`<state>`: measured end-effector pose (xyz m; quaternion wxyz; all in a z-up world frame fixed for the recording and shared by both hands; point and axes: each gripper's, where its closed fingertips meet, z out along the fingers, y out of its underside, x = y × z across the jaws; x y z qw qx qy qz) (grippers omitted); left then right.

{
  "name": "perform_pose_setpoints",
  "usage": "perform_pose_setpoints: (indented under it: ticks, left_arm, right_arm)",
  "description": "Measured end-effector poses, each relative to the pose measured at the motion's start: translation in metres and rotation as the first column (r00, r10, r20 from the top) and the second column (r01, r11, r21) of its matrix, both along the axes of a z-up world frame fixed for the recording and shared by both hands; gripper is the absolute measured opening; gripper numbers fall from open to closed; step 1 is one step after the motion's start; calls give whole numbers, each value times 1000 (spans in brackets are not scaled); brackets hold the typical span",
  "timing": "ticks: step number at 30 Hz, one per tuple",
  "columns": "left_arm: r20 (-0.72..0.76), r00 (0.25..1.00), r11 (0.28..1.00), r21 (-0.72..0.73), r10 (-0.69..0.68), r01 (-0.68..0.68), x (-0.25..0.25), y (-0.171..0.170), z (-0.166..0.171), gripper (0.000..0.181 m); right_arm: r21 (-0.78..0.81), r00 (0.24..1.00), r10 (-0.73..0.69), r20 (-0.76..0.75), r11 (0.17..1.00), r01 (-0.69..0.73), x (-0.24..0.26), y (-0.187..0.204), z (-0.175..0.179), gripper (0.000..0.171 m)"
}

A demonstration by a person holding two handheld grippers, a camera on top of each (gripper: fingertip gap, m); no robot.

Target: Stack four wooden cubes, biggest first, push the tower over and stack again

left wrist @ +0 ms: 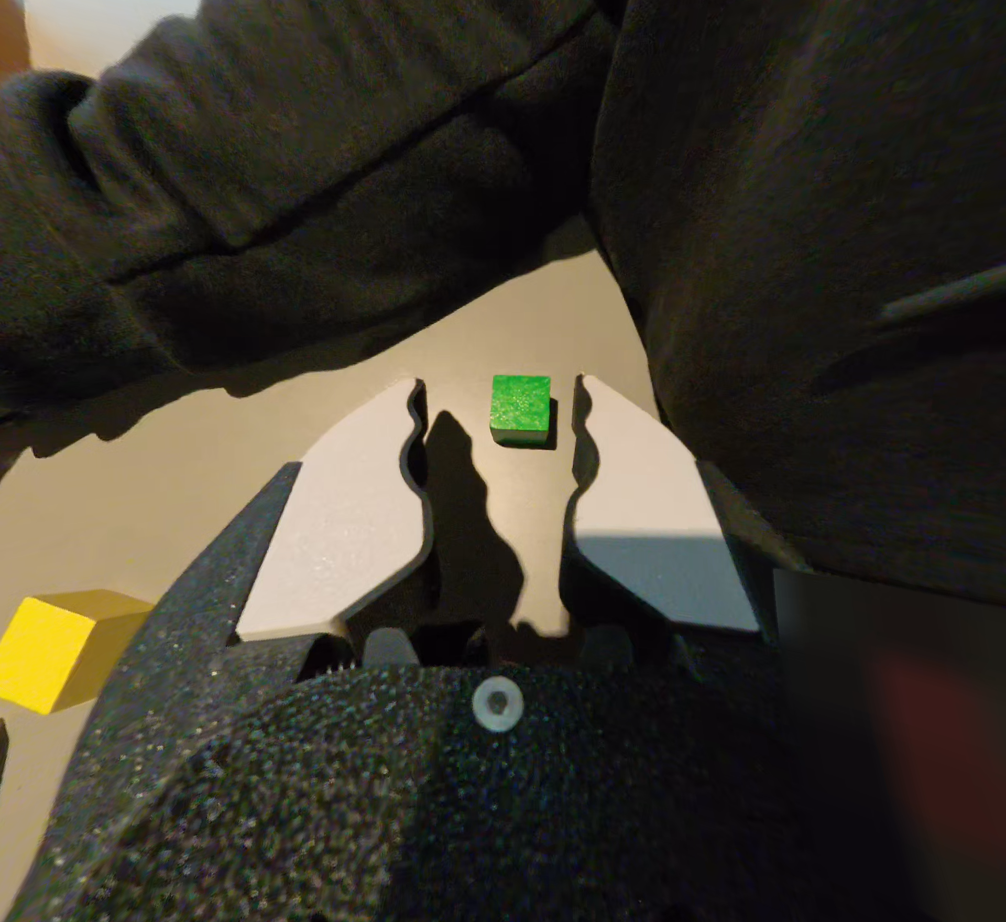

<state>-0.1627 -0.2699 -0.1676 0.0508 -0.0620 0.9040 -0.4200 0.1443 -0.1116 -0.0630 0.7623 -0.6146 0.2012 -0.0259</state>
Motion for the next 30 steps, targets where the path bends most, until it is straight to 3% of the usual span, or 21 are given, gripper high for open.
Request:
perform_pose_setpoints:
  ticks: [2,4,7,10,12,14,18,22,25,30]
  left_arm:
    - [-11,1000,999,38,-12,12,-1,-1,-10,44]
    - [-28,999,997,77,-24,26,-2,-1,-16,22]
    - [-37,999,997,71,1,1,3,0,-16,22]
    - [59,984,986,9,167,-167,33,15,-6,22]
    - [110,919,924,-101,379,-369,66,42,11,22]
    - [141,801,808,-220,581,-547,97,79,29,22]
    - [90,631,619,-341,771,-707,127,131,46,22]
    - [50,536,529,-259,843,-808,133,138,32,22]
    - [-68,500,466,-271,864,-842,127,116,32,22]
    - [-3,419,403,-269,908,-875,126,107,33,22]
  right_arm:
    - [-3,1000,3,2,1000,-3,-1,1,0,0]
    - [-5,1000,6,5,1000,-6,-2,1,0,0]
    - [-8,1000,12,9,1000,-12,-3,2,0,0]
    - [-6,1000,21,13,1000,-21,-5,2,0,0]
    - [-5,1000,27,15,1000,-27,-6,3,0,0]
    - [-6,999,32,17,999,-32,-7,3,0,0]
    - [8,998,34,49,999,-34,-13,1,4,0]
    - [38,996,19,84,999,-22,-23,-7,11,0]
    - [35,994,-5,108,999,1,-27,-11,12,0]
    - [-9,994,-24,108,1000,25,-25,-6,7,0]
